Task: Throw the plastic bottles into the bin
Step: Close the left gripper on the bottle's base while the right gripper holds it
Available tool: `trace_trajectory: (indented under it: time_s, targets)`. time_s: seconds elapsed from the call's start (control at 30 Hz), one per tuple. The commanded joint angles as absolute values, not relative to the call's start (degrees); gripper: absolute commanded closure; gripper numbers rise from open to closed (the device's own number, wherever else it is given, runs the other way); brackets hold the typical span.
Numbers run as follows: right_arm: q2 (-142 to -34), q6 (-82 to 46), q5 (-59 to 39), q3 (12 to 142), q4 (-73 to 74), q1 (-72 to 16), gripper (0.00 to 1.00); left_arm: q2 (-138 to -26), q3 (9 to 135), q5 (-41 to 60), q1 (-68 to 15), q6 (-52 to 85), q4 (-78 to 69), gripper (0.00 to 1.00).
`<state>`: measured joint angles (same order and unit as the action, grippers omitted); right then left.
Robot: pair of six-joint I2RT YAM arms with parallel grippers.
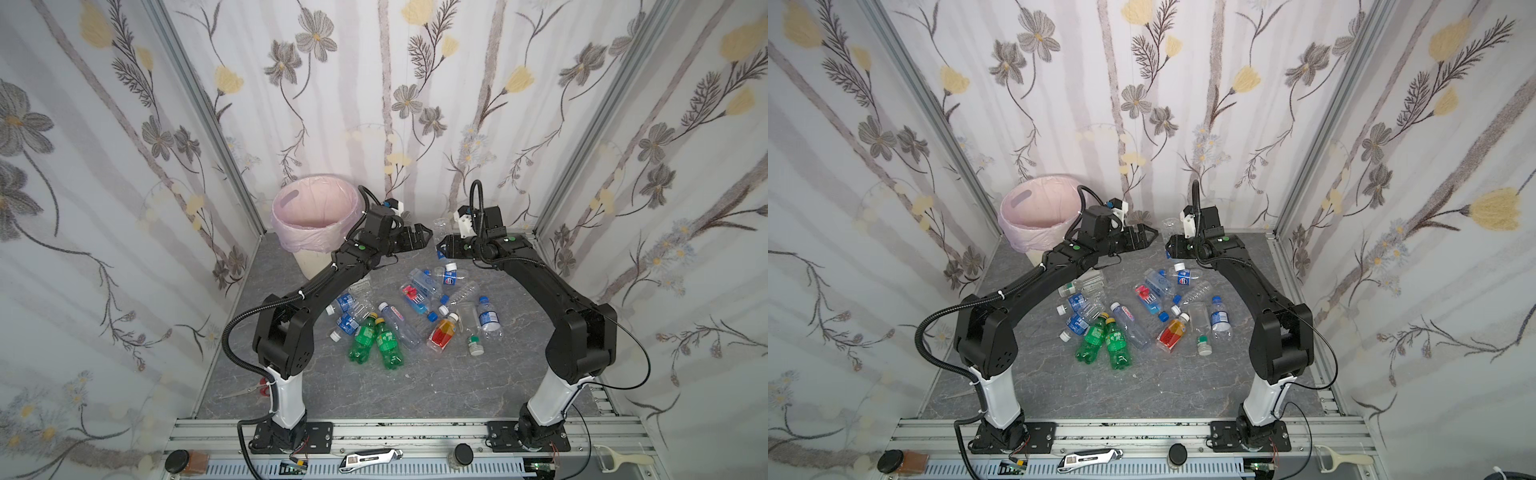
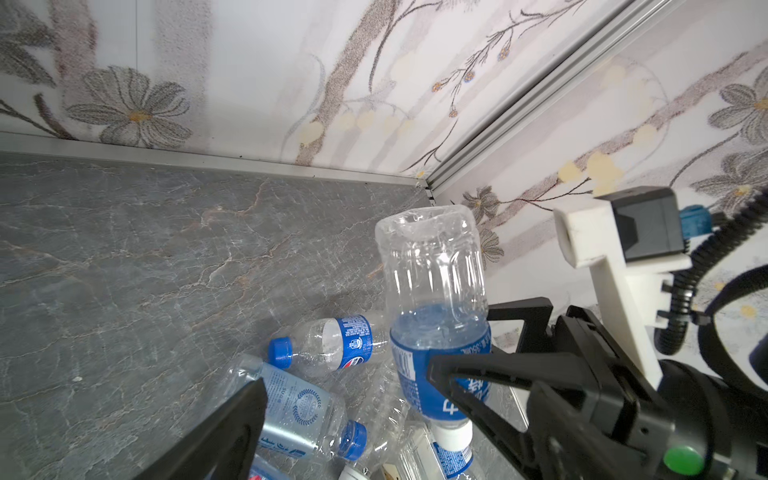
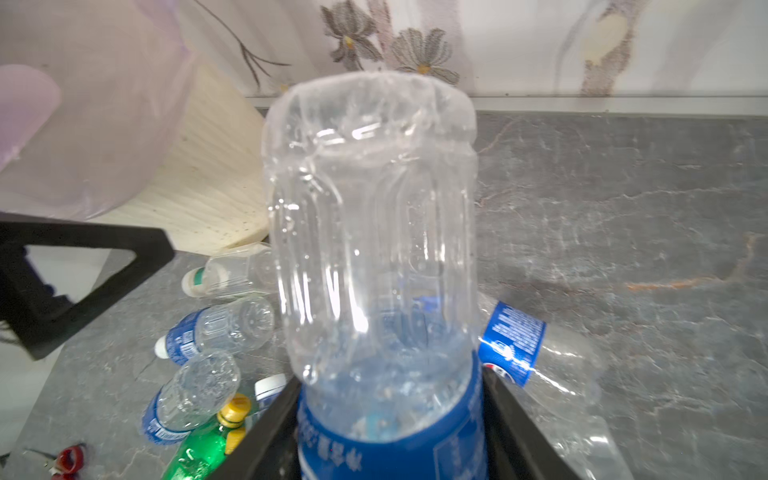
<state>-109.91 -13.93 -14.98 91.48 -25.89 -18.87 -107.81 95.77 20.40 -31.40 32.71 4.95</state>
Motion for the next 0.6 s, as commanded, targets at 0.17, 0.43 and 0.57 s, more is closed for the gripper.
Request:
trace_trajectory:
  time_s: [0.17,0.43,0.57]
  targets:
    - [-107.9,-15.8,-18.3,90.5,-17.6,-23.9,0.42,-106.8,96.7,25.6,-29.5,36.6,4.5,0.00]
    - [-107.1,-16.0,-19.1,89.9,-16.2,-26.5,0.43,-106.6,96.8,26.0,-28.1,38.5,4.4,0.00]
    - [-106.2,-16.0,-19.3,88.8,-15.3,-27.0,0.43,-106.5,97.4,25.8,-27.9,38.9,4.4,0.05]
